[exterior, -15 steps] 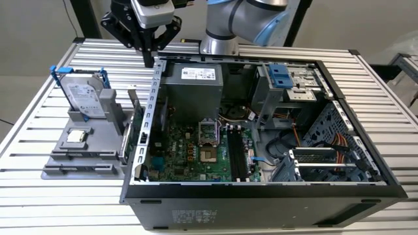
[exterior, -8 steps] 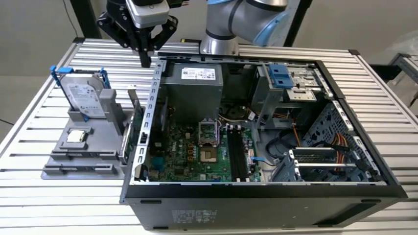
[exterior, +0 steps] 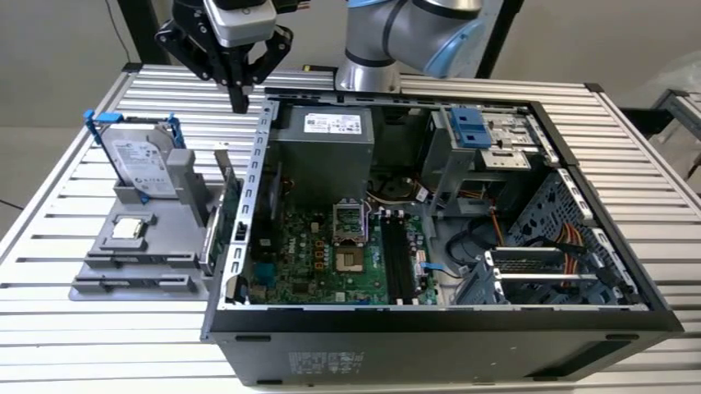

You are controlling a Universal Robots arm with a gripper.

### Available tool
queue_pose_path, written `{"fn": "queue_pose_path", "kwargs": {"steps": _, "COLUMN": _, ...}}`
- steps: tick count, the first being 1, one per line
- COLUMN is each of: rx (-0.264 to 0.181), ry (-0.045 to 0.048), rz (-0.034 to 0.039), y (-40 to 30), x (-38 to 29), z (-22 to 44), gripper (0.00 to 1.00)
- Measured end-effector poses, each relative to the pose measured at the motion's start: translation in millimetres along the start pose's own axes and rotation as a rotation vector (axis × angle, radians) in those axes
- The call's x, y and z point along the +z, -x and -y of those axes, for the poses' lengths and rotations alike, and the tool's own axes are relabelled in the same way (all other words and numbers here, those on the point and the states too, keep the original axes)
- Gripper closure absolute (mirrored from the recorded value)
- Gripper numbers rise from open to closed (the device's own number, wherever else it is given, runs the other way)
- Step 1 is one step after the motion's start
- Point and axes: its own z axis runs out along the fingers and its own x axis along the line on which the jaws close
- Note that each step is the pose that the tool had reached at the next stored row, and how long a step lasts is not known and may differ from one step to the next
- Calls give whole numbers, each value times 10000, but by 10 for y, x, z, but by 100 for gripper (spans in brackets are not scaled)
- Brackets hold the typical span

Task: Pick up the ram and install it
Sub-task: 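Reach for the ram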

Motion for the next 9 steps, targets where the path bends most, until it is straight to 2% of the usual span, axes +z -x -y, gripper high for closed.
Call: {"fn": "queue_pose_path", "kwargs": {"steps": 9, "rx": 0, "ry": 0, "rz": 0, "y": -58, "x": -1, "z": 4, "gripper": 100}}
